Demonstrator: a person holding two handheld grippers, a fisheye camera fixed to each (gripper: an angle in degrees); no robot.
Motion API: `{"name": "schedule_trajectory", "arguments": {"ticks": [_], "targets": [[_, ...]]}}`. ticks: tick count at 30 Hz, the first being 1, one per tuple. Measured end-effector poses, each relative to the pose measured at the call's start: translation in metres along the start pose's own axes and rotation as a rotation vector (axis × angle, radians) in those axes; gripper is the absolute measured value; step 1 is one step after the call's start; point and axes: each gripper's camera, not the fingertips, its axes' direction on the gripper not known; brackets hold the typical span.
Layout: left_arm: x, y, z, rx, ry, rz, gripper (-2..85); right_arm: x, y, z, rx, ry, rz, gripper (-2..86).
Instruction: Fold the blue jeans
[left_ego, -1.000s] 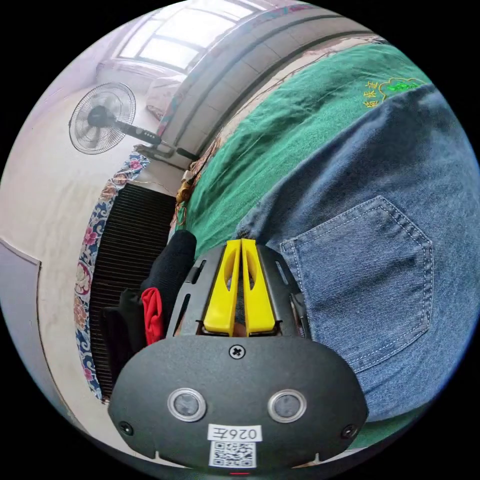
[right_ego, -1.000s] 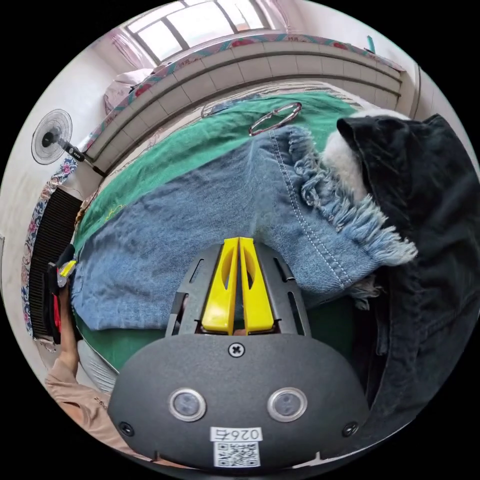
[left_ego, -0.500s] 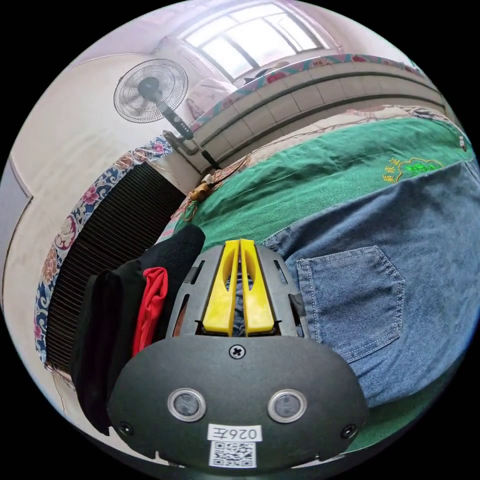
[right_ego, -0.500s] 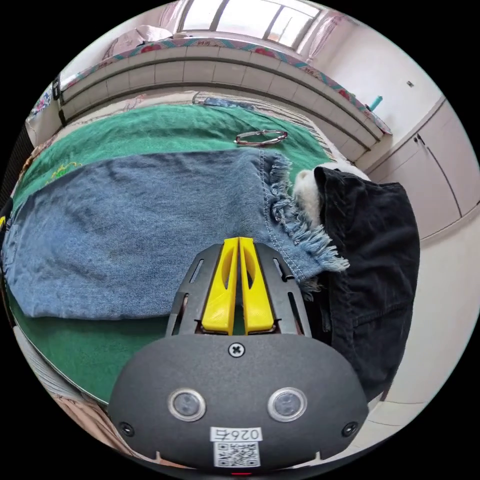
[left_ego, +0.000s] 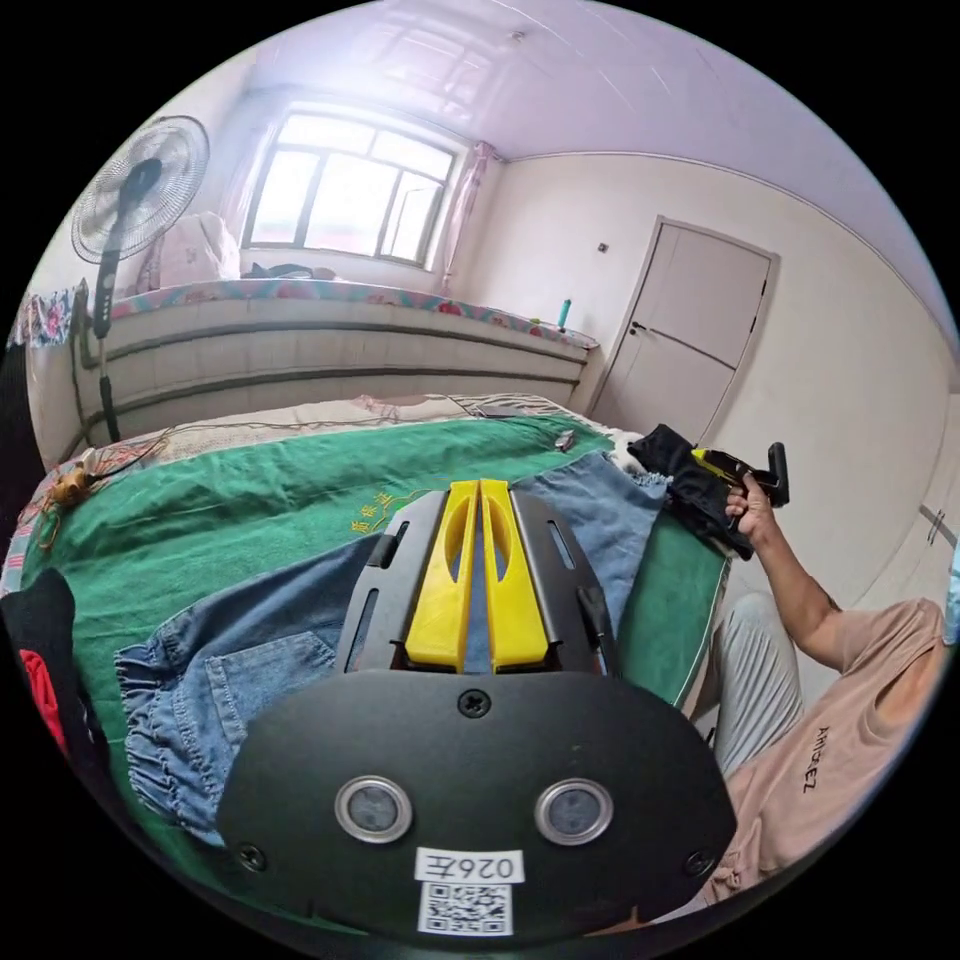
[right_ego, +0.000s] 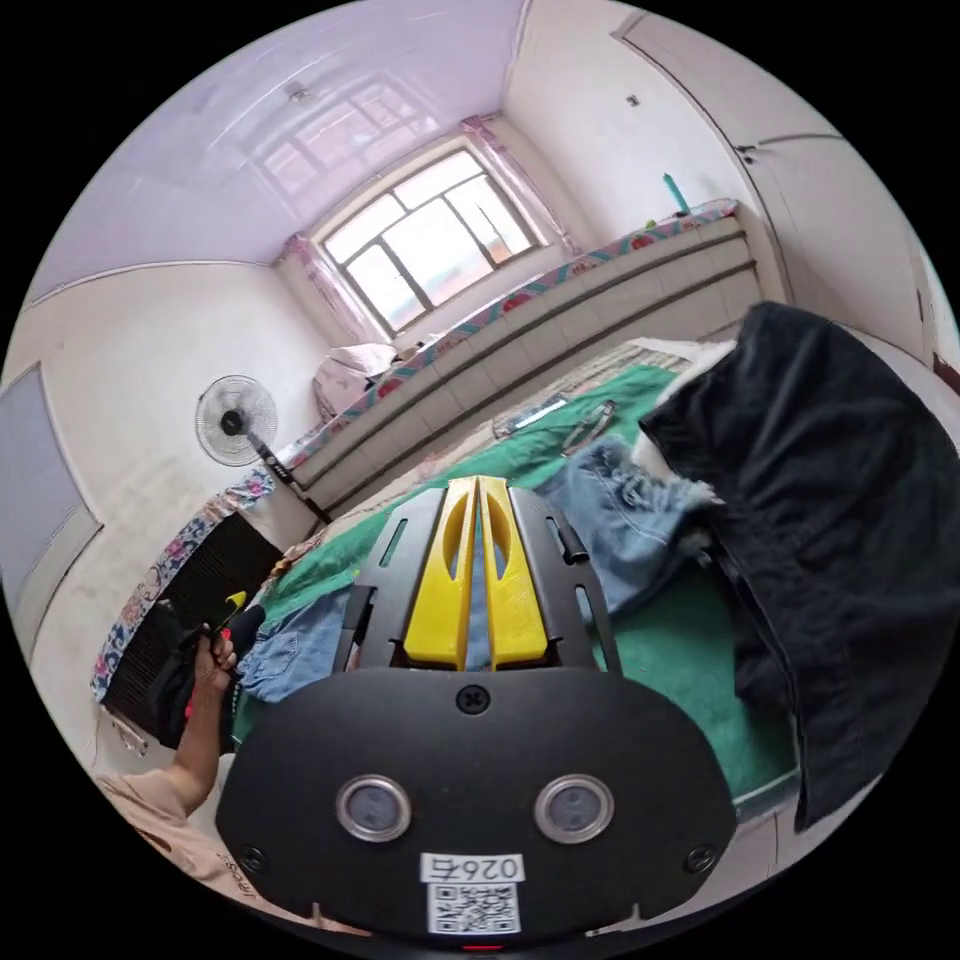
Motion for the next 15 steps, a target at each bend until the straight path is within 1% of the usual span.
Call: {"name": "schedule_trajectory", "arguments": {"ticks": [2,4,5,9,13,15], "targets": [[0.021,-0.012,0.036,-0.04,0.051,0.035,-1.0,0.021,0.011,0.0,-0.005,0.076,0.068,-0.5],[0.041,-0.024,0.077,-0.086,0.104,0.053,-1.0,0.05,0.018,0.002,-0.03,0.057,0.182,0.0],[0.053,-0.031,0.105,-0.107,0.155,0.057,-1.0,0.067,0.02,0.005,-0.045,0.006,0.225,1.0],[0.092,-0.053,0.207,-0.193,0.335,0.034,-0.9,0.106,0.023,0.021,-0.133,0.077,0.329,5.0],[0.128,-0.066,0.296,-0.318,0.327,0.08,-0.2,0.128,0.018,0.043,-0.195,0.08,0.37,8.4],[0.141,-0.071,0.352,-0.386,0.351,0.059,1.8,0.141,0.011,0.058,-0.233,0.076,0.39,10.1]]}}
